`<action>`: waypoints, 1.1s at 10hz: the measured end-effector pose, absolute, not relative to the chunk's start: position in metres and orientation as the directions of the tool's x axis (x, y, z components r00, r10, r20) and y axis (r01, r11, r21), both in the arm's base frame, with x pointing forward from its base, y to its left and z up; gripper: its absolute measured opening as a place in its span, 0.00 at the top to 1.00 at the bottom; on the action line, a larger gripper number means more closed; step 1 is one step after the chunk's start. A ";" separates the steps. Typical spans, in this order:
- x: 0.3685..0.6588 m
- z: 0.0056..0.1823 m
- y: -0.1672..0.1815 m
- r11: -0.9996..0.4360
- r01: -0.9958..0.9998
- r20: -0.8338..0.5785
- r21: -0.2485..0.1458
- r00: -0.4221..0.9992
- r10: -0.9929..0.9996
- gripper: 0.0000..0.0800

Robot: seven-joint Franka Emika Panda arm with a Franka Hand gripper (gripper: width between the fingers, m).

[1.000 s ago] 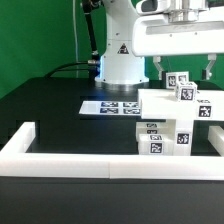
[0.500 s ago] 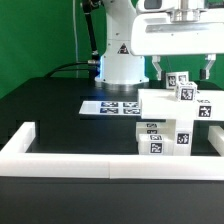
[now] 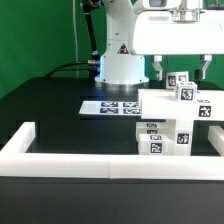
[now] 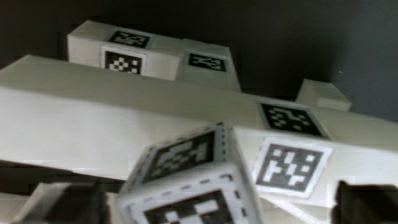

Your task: Assemble chair

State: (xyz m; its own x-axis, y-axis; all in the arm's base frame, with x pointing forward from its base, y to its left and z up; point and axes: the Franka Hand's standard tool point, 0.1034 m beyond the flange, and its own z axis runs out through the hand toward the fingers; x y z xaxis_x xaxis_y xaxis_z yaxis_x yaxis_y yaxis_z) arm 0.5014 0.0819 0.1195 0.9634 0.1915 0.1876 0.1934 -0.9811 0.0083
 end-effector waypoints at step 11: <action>0.501 0.119 0.078 -0.930 -0.351 0.157 -0.107 0.918 -0.365 0.64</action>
Offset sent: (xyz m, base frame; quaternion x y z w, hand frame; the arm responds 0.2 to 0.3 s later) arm 0.0000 0.0000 0.0000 0.0000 0.0000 0.0650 0.9979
